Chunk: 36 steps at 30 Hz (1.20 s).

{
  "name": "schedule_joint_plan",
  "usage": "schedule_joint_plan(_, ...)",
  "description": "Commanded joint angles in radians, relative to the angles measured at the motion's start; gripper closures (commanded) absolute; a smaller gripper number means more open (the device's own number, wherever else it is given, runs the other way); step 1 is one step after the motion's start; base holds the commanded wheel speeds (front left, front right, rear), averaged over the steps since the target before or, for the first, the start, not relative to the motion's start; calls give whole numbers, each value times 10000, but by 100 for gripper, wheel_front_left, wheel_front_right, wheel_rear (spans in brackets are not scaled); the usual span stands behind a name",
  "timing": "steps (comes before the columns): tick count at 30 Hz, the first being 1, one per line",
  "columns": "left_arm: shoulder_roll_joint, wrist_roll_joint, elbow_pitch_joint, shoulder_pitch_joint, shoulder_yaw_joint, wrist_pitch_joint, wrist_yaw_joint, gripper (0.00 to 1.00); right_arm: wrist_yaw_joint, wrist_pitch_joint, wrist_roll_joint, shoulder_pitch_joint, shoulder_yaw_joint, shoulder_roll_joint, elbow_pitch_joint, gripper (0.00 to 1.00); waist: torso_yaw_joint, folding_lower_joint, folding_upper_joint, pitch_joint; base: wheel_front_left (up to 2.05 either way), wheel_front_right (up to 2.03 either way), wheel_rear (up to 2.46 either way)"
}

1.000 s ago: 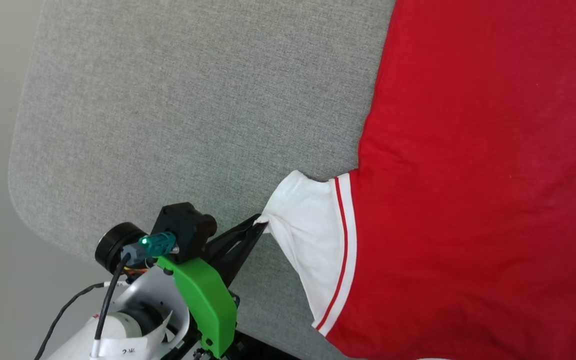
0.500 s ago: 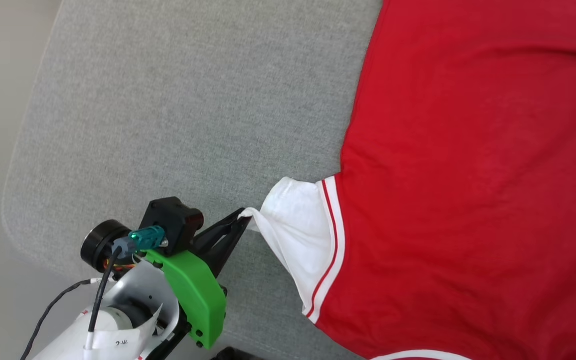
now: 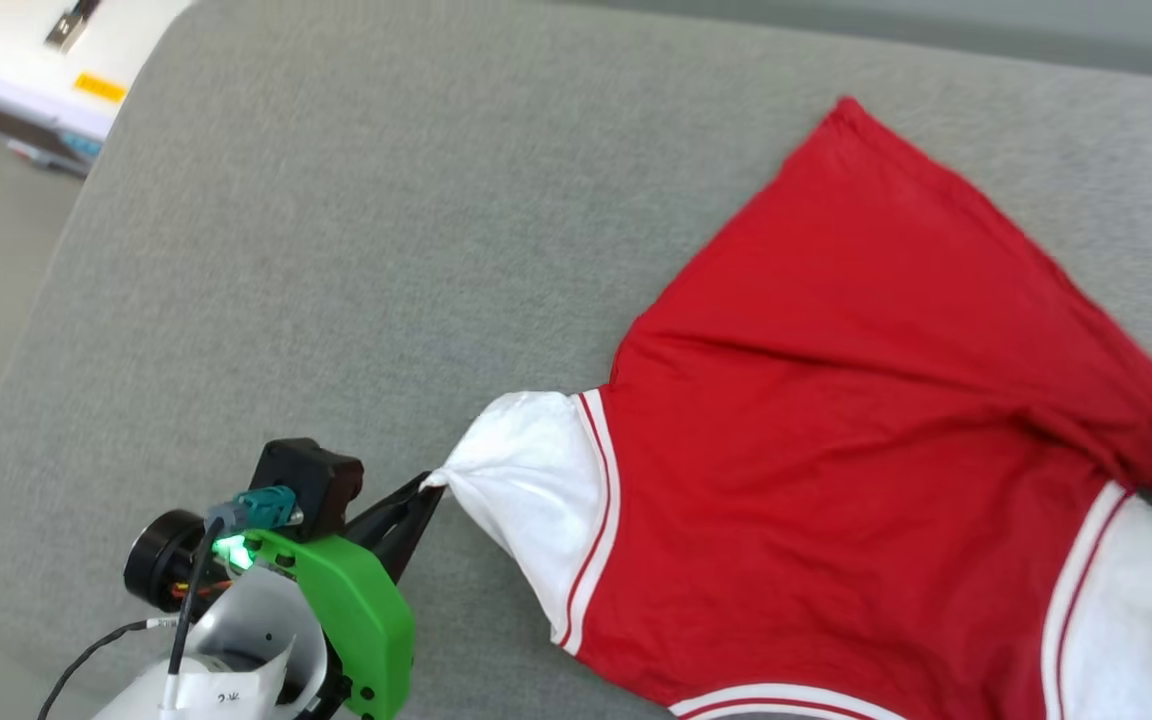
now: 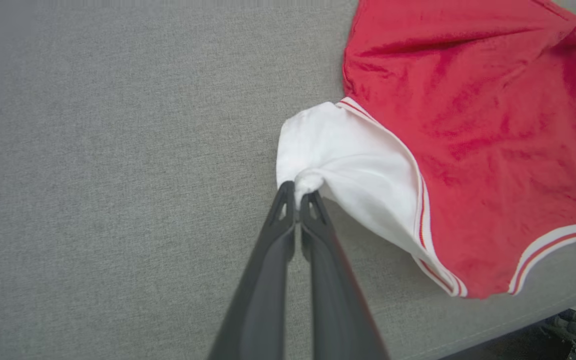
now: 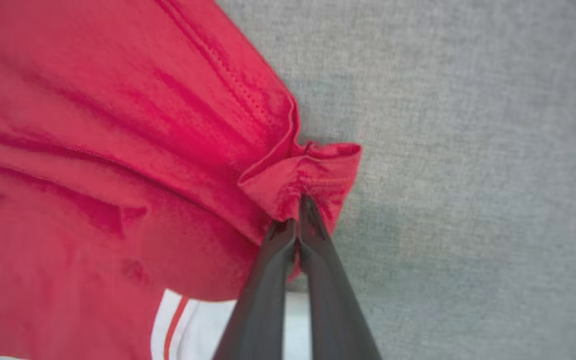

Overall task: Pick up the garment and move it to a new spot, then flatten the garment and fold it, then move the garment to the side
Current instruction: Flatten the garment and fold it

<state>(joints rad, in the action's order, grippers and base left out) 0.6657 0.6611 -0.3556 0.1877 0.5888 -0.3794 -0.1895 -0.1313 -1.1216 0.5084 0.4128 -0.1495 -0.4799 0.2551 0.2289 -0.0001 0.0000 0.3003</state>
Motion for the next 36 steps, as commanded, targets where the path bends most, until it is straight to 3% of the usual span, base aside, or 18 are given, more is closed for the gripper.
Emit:
schedule_joint_plan(1, 39, 13, 89, -115, -58, 79, -83, 100, 6, -5, 117, -489, -126, 66, -138, 100, -868, 1, 0, -961, 0, 0, 0)
schedule_joint_plan(8, -274, 225, 315, -463, 17, 329, -219, 100, 6, 162, 218, -2516, -977, 406, -1258, 100, -1095, 1, 0, -1370, 0, 0, 0)
schedule_joint_plan(15, -651, 332, 712, -664, 149, 599, -299, 100, 6, 358, 258, -4300, -1646, 1255, -2053, 100, -1181, 1, 0, -1662, 0, 0, 0)
schedule_joint_plan(22, -781, 451, 818, -733, 111, 788, -313, 100, 6, 399, 257, -4746, -1700, 1646, -2328, 100, -1244, 1, 0, -1730, 0, 0, 0)
schedule_joint_plan(23, -768, 449, 810, -723, 105, 793, -306, 100, 6, 431, 275, -4701, -1654, 1608, -2423, 68, -1241, 1, 0, -1706, 0, 0, 0)
schedule_joint_plan(24, -751, 443, 803, -706, 100, 799, -294, 100, 6, 455, 297, -4628, -1656, 1570, -2499, 0, -1232, 1, 0, -1683, 0, 0, 0)
schedule_joint_plan(29, -711, 382, 673, -575, 108, 809, -244, 100, 6, 317, 528, -4153, -1517, 1156, -3122, 0, -1101, 1, 0, -1434, 0, 0, 0)
schedule_joint_plan(36, -571, 132, 204, -335, 170, 754, -205, 100, 6, -686, 870, -2486, -1041, 610, -4354, 0, -719, 1, 0, -730, 0, 0, 0)
